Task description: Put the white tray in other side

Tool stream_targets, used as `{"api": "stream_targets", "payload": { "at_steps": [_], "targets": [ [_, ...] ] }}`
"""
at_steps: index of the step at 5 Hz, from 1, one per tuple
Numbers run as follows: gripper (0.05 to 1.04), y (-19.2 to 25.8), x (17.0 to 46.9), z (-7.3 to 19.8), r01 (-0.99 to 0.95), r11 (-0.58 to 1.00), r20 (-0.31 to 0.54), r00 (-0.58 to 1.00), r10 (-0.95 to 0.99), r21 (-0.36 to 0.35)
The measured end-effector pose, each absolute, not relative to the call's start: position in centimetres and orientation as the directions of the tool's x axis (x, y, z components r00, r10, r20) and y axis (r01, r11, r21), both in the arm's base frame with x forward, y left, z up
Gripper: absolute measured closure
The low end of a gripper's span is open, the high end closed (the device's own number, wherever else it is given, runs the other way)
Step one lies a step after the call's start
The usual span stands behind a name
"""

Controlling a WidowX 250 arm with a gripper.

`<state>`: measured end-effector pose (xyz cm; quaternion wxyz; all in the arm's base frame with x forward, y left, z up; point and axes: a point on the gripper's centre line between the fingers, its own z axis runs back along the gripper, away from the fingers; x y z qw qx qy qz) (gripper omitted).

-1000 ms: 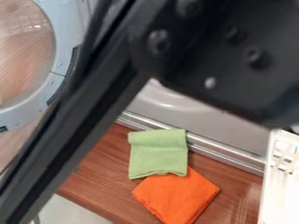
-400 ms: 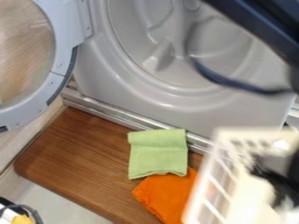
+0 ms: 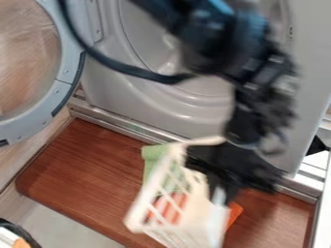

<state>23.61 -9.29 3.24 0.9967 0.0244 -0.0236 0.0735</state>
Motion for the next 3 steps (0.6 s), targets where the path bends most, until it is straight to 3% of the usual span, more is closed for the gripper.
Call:
{"api": "stream_targets", "payload": {
  "at_steps": [1,2,3],
  "targets": [
    [0.997,-7.8,24.1,2.3,-0.113,0.993,0.051,0.993,0.111,0.025],
    [0.997,-9.6,24.4,0.2,-0.077,0.996,0.014,0.997,0.076,0.051],
    [0.997,-12.1,25.0,0.5,-0.028,0.999,0.046,0.999,0.025,0.046]
  ]
}}
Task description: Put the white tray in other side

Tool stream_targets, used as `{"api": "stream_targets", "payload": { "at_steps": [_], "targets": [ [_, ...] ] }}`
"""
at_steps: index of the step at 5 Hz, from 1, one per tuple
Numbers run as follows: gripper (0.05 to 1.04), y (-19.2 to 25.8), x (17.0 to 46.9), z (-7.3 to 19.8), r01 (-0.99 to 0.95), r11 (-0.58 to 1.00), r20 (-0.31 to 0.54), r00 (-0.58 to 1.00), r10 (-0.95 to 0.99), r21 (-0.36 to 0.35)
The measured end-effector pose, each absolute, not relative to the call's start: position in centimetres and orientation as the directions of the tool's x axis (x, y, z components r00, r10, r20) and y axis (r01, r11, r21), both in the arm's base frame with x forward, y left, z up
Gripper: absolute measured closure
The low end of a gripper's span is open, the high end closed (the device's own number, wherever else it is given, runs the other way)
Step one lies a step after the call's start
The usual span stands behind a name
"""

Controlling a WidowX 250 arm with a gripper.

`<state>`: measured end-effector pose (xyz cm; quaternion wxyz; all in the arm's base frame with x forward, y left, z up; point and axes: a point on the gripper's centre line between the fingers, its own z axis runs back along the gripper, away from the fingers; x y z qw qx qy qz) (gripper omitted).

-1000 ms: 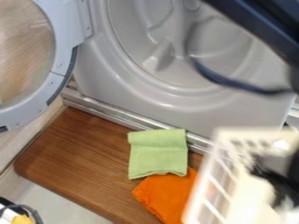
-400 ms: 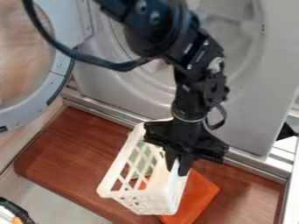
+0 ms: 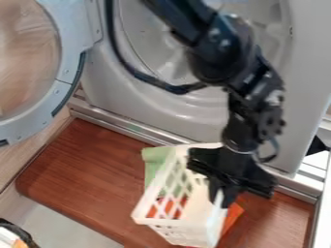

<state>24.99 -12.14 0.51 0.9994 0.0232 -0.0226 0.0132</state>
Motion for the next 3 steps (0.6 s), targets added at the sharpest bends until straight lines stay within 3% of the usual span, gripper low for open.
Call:
{"api": "stream_targets", "payload": {
  "at_steps": [2,3],
  "targets": [
    [0.997,-13.9,24.5,2.0,-0.041,0.996,0.087,0.996,0.034,0.078],
    [0.997,-15.6,25.2,0.3,-0.022,0.996,0.063,0.998,0.016,0.083]
  ]
}}
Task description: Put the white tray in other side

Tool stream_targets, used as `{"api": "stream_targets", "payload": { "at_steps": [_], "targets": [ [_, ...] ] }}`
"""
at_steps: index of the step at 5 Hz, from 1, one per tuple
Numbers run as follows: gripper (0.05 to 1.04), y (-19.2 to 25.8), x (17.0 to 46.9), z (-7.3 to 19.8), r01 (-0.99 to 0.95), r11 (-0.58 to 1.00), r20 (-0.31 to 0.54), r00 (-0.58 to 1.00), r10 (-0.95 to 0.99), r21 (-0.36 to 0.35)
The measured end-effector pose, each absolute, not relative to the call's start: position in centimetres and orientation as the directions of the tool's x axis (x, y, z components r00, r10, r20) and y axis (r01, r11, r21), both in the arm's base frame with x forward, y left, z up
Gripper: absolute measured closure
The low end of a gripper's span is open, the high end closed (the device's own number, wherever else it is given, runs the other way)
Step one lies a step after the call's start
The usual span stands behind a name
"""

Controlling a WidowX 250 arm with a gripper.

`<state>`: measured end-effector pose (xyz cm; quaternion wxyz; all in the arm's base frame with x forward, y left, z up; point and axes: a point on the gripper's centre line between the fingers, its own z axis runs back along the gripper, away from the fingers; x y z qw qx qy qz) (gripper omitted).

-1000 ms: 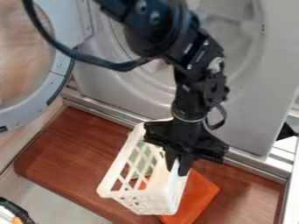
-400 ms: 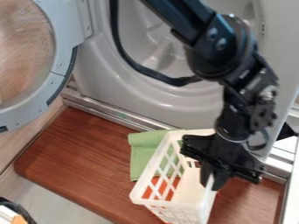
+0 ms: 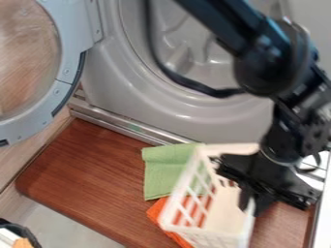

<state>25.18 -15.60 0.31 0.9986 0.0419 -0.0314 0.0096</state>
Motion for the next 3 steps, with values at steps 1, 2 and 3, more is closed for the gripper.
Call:
{"api": "stream_targets", "payload": {
  "at_steps": [1,2,3],
  "targets": [
    [0.997,-17.4,25.7,-1.2,0.001,0.996,0.04,0.999,-0.005,0.092],
    [0.997,-19.1,26.2,-2.5,0.045,0.995,0.026,0.999,-0.048,0.092],
    [0.963,-20.3,26.5,-2.6,0.067,0.993,0.035,0.997,-0.071,0.101]
  ]
}}
